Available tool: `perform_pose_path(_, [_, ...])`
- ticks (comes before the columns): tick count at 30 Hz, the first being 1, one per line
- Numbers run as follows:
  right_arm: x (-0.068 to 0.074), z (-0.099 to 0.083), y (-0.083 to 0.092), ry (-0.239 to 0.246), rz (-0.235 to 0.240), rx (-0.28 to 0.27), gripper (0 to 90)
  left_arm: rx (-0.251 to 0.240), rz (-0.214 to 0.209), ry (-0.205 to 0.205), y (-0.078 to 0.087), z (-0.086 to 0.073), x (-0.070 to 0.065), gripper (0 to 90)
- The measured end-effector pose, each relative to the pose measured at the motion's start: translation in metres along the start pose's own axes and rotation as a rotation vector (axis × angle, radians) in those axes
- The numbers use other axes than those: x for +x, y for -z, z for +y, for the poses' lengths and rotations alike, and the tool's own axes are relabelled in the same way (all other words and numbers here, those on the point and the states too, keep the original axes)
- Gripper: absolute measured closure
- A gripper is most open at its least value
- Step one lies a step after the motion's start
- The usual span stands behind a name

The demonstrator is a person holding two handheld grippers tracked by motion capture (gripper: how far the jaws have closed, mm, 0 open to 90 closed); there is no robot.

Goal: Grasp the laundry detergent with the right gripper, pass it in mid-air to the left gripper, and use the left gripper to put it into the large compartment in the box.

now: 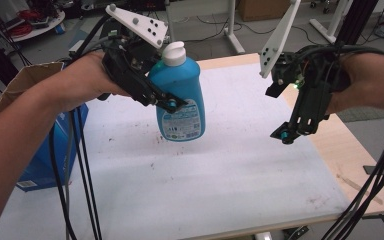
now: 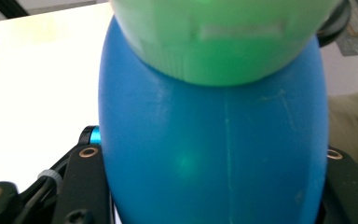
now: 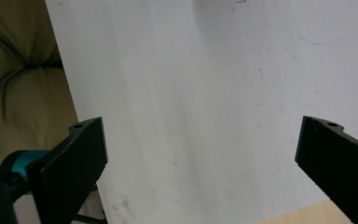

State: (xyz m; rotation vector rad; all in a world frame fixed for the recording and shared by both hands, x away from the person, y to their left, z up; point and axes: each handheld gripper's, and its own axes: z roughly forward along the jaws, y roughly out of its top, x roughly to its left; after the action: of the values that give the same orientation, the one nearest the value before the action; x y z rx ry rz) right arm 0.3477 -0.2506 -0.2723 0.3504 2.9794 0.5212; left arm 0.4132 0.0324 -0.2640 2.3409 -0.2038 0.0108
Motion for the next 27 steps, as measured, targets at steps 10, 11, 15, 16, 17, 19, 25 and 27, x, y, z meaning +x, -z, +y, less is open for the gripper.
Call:
perform_pose_path(10, [-0.007,0.006,-0.005,-0.019,0.004,0.012,1.3,0.000,-0.092,-0.070,-0.008,-0.016,0.010,43.9])
perform_pose_path(11, [-0.007,0.006,-0.006,-0.020,0.007,0.016,1.3,0.004,-0.098,-0.079,-0.009,-0.017,0.011,43.9])
perform_pose_path(15, [-0.010,0.008,-0.010,-0.026,0.012,0.029,1.3,0.009,-0.131,-0.100,-0.014,-0.022,0.015,43.9])
perform_pose_path(16, [-0.011,0.008,-0.011,-0.029,0.014,0.030,1.3,0.011,-0.140,-0.106,-0.016,-0.023,0.015,43.9])
perform_pose_path(17, [-0.011,0.008,-0.011,-0.029,0.014,0.030,1.3,0.011,-0.140,-0.106,-0.016,-0.023,0.015,43.9])
perform_pose_path(19, [-0.014,0.010,-0.014,-0.030,0.019,0.032,1.3,0.020,-0.152,-0.126,-0.021,-0.025,0.016,43.9])
perform_pose_path(25, [-0.017,0.012,-0.017,-0.047,0.021,0.044,1.2,0.020,-0.161,-0.133,-0.027,-0.031,0.020,43.9])
perform_pose_path(27, [-0.018,0.012,-0.018,-0.051,0.023,0.045,1.2,0.020,-0.163,-0.133,-0.028,-0.033,0.021,43.9])
